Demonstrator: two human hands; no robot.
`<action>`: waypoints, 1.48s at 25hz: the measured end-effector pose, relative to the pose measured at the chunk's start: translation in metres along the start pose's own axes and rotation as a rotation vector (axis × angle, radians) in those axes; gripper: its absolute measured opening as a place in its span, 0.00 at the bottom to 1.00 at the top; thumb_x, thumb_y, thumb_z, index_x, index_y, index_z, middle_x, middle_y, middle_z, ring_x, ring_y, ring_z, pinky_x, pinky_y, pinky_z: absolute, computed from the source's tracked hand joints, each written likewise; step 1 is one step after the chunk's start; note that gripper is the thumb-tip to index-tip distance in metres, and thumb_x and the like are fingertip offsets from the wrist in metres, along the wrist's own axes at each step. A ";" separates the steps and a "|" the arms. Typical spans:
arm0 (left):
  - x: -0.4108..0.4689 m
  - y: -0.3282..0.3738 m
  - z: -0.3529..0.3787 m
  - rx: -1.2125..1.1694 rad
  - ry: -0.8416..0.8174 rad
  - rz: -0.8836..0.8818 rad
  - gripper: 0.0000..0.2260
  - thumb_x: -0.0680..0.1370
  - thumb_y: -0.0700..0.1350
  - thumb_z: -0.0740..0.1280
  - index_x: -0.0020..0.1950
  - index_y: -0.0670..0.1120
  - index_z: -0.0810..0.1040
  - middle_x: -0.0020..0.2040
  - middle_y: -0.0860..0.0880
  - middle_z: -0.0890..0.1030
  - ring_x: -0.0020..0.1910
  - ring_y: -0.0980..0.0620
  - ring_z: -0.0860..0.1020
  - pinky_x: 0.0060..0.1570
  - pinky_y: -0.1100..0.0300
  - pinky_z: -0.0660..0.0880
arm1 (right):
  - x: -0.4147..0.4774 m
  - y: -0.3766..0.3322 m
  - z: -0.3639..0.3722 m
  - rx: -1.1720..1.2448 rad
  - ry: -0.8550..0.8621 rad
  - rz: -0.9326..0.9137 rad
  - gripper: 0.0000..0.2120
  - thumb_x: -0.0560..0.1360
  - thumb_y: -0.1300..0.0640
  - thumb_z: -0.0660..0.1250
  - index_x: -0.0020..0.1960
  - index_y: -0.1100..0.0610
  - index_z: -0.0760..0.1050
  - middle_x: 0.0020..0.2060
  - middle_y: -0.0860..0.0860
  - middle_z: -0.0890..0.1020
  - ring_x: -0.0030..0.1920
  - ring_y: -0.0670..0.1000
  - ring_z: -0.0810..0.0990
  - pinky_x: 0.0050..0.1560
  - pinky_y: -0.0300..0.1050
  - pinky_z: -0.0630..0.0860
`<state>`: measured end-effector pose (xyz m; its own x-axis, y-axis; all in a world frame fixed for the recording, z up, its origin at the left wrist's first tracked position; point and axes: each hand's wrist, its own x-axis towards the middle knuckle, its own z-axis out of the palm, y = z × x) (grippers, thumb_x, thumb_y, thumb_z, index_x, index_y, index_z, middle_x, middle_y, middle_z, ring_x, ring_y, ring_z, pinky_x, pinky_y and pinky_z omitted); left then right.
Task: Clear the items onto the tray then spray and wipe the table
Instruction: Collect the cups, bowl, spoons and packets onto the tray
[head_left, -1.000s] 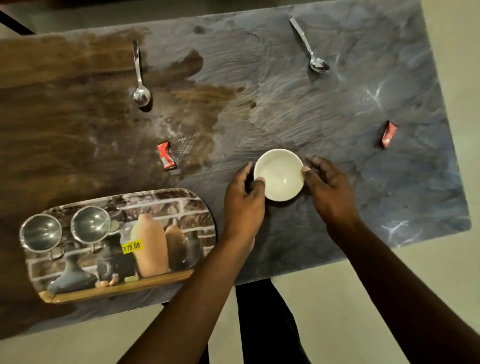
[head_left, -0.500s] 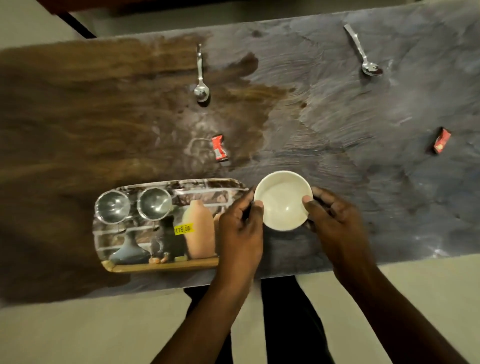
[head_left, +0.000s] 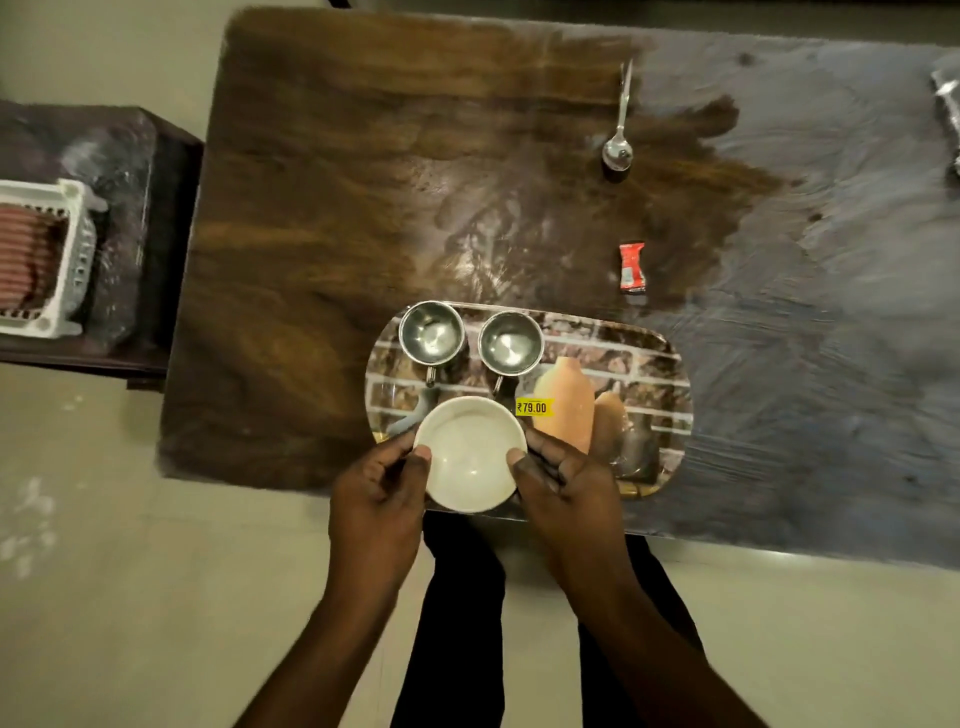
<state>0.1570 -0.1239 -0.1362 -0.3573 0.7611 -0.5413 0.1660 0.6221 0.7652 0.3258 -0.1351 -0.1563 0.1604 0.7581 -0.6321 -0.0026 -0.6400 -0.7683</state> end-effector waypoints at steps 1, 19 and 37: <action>0.006 0.000 -0.003 0.008 -0.002 -0.003 0.11 0.84 0.41 0.70 0.58 0.57 0.86 0.50 0.66 0.89 0.52 0.62 0.87 0.57 0.48 0.85 | 0.002 0.002 0.006 -0.004 0.013 0.004 0.15 0.83 0.57 0.71 0.69 0.50 0.83 0.55 0.39 0.89 0.60 0.43 0.87 0.66 0.56 0.83; 0.046 -0.014 -0.002 0.056 -0.073 0.040 0.12 0.84 0.41 0.70 0.67 0.46 0.86 0.54 0.59 0.87 0.55 0.65 0.85 0.60 0.55 0.84 | 0.022 0.014 0.030 -0.053 0.114 -0.017 0.11 0.82 0.55 0.71 0.53 0.37 0.86 0.51 0.39 0.89 0.55 0.42 0.87 0.62 0.56 0.85; -0.004 0.081 0.135 0.161 -0.156 0.594 0.11 0.78 0.38 0.68 0.52 0.54 0.81 0.51 0.57 0.82 0.47 0.54 0.82 0.46 0.68 0.76 | 0.047 -0.019 -0.176 0.029 0.316 -0.010 0.08 0.80 0.65 0.73 0.58 0.58 0.85 0.47 0.45 0.89 0.46 0.36 0.87 0.47 0.27 0.78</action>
<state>0.2958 -0.0516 -0.1191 -0.0261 0.9952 -0.0939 0.4352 0.0959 0.8952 0.5068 -0.1093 -0.1530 0.4597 0.6851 -0.5652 -0.0272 -0.6252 -0.7800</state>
